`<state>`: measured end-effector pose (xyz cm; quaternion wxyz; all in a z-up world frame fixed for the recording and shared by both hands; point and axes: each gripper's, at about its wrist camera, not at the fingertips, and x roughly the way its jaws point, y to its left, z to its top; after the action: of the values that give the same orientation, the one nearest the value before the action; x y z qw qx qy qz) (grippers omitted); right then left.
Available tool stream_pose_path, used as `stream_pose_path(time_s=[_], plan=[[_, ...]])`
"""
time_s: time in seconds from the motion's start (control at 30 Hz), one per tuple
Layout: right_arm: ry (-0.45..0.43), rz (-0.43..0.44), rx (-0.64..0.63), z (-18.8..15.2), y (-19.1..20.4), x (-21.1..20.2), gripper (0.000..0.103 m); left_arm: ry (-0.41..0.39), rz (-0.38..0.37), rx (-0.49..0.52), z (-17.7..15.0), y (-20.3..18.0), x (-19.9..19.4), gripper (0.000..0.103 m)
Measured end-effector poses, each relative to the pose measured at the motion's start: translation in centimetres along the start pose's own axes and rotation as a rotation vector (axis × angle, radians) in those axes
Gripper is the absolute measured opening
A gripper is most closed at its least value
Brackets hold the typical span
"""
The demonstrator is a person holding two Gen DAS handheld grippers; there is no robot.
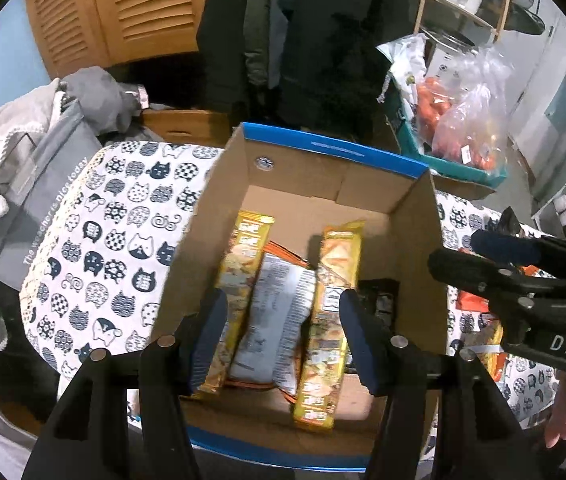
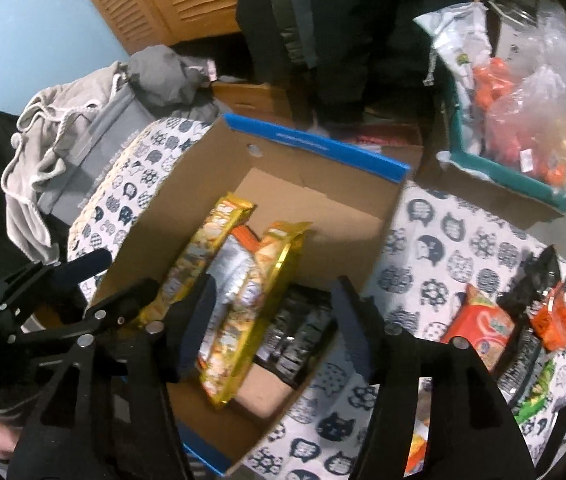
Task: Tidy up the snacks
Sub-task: 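Move both tools back toward the snack pile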
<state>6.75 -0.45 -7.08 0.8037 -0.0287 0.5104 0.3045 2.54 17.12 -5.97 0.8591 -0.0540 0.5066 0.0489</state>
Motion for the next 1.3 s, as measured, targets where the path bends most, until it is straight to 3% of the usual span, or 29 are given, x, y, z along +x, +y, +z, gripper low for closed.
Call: stream_pose_path(time_s=[0.5,0.87,1.07,1.3], plan=[[-0.017,-0.102,0.078,-3.4,-6.7,-3.5,0.067,-0.033,-0.044,0.114,-0.2,-6.0,-1.1,0.066],[-0.034,-0.216,0.131,-6.8,-11.8,-5.7,0.072,-0.006,-0.054,0.211,-1.1,-11.4,-0.2,0.069],[-0.018,-0.249,0.179,-9.0,-14.9,-6.2,0.072,-0.016,-0.079,0.26,-1.6,-14.7,-0.3,0.076],[-0.008,-0.269,0.252,-11.6,-18.6,-6.9,0.073,0.043,-0.131,0.315,-2.9,-18.7,1.1,0.077]])
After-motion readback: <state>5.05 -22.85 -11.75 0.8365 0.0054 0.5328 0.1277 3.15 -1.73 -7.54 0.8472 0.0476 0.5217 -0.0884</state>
